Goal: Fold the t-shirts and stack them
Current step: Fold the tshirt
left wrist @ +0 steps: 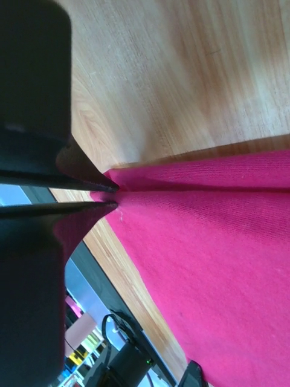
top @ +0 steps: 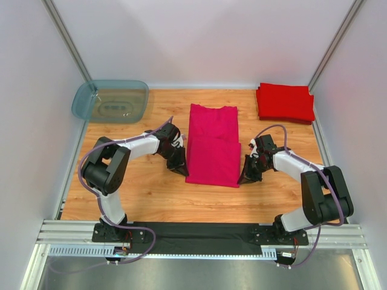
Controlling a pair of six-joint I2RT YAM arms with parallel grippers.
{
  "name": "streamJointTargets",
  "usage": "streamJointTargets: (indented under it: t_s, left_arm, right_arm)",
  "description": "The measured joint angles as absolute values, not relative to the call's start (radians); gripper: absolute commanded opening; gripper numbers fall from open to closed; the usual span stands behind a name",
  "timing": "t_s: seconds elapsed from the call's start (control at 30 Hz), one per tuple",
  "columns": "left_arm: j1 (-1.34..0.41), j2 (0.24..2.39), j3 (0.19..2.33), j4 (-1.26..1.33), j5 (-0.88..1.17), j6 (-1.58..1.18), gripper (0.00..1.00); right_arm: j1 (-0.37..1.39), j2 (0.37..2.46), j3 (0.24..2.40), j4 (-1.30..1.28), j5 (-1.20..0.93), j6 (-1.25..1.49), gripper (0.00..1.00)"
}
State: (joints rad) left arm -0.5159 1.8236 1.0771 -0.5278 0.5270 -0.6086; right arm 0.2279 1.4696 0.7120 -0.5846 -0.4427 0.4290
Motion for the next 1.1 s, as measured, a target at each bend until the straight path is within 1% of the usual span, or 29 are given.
streamJointTargets:
  t_s: [0.03,0.07,0.27,0.5,0.8,0.93,0.97,1.0,1.03,1.07,1.1]
  left_arm:
    - [-0.516,1.825,1.076,-0.526,0.53,-0.612,0.05]
    - [-0.516,1.826,1.076,-0.525,0.531,-0.617,0.0]
    - [-0.516,1.814,1.067,-0.521,0.533,-0.635,0.0]
    - [-0.531,1.676,0.951,-0.482,0.533,-0.693,0.0]
    - [-0.542,1.7,0.919,-0.45,0.532,-0.72,0.0]
    - [-0.542,1.739,0.92,-0.459,0.516,-0.717,0.13]
    - [-0.542,1.744,0.924,-0.471,0.511,-0.715,0.2]
    - [-0.542,1.747,0.93,-0.487,0.503,-0.71,0.21]
    - [-0.542,1.748,0.939,-0.506,0.493,-0.708,0.24]
    - [-0.542,1.749,0.946,-0.52,0.487,-0.707,0.3]
    - [-0.542,1.749,0.957,-0.538,0.476,-0.701,0.32]
  right_arm:
    - [0.228,1.47,0.712,-0.585,-0.443,0.429,0.0]
    - [0.228,1.47,0.712,-0.585,-0.443,0.429,0.0]
    - [0.228,1.47,0.712,-0.585,-0.438,0.429,0.0]
    - [0.228,1.47,0.712,-0.586,-0.437,0.429,0.0]
    - [0.228,1.47,0.712,-0.587,-0.436,0.429,0.0]
    - [0.228,1.47,0.712,-0.594,-0.428,0.429,0.0]
    - [0.228,1.47,0.712,-0.595,-0.427,0.429,0.01]
    - [0.228,1.47,0.712,-0.597,-0.425,0.429,0.03]
    - [0.228,1.47,0.712,-0.601,-0.42,0.43,0.1]
    - [0.228,1.47,0.714,-0.609,-0.416,0.434,0.14]
    - [0.228,1.47,0.717,-0.621,-0.409,0.434,0.18]
